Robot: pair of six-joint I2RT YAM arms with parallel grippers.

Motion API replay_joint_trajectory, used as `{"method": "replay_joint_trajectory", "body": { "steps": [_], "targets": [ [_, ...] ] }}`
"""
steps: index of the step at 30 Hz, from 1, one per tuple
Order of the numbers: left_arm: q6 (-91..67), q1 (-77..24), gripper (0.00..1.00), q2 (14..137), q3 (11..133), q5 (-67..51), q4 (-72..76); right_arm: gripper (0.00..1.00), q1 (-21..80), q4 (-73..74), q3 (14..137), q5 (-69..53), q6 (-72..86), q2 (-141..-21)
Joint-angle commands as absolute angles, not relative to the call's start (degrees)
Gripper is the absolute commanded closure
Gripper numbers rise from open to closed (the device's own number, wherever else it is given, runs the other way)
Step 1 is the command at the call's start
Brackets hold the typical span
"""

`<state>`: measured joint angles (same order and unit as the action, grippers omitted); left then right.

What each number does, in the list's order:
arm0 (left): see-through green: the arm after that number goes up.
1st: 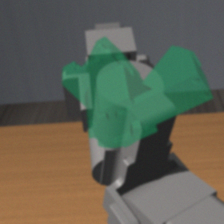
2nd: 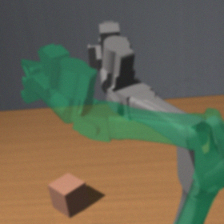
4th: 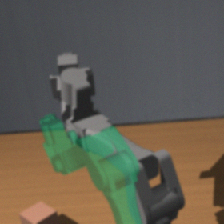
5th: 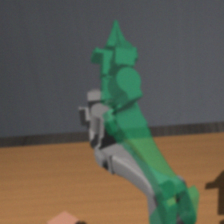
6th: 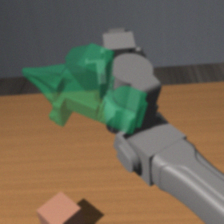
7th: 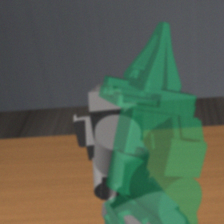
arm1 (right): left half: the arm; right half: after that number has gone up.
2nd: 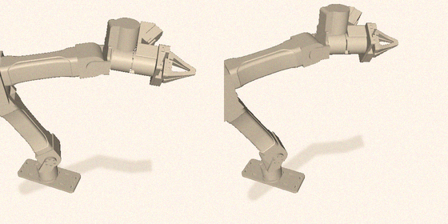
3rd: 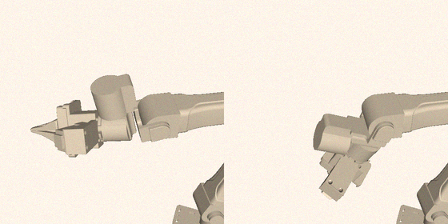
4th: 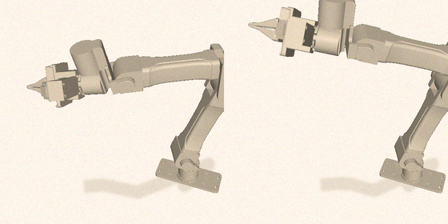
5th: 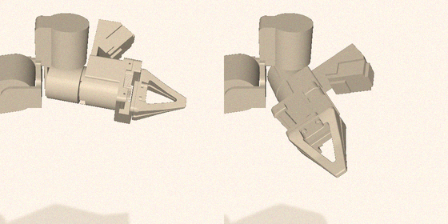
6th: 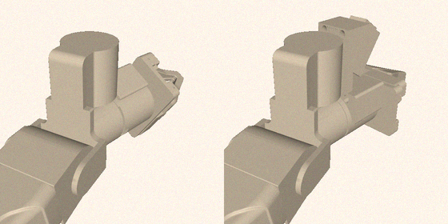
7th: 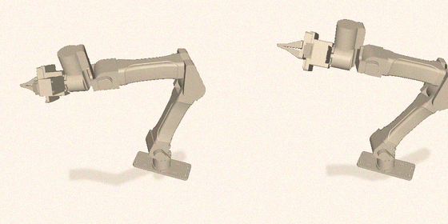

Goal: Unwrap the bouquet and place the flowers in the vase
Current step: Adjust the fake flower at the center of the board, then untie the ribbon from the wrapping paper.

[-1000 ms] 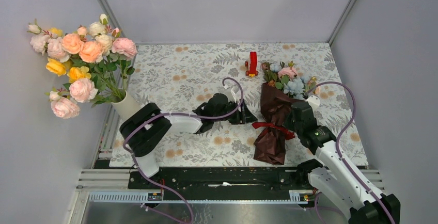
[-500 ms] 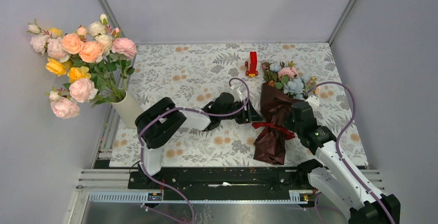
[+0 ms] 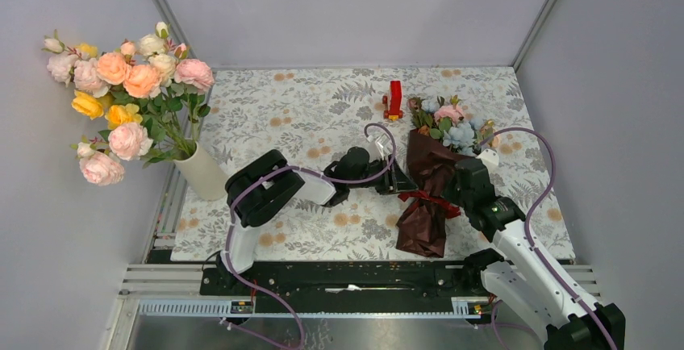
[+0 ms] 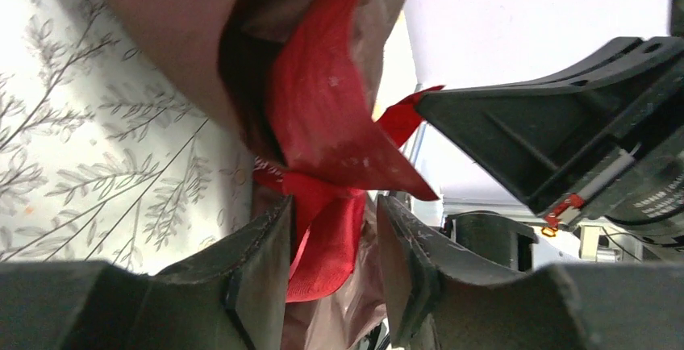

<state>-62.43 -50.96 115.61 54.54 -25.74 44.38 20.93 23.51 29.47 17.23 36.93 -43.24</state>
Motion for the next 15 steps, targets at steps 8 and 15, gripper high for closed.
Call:
{"method": "replay_joint_trajectory", "body": {
  "steps": [8, 15],
  "targets": [
    [-58.4, -51.9, 0.62, 114.8, 56.6, -28.0, 55.7, 1.00, 20.7, 22.8, 30.3, 17.1, 37.1, -42.6],
    [-51.4, -53.3, 0.69, 112.8, 57.9, -25.0, 45.8, 1.00, 20.7, 22.8, 30.2, 16.6, 37.4, -42.4]
  ]
}}
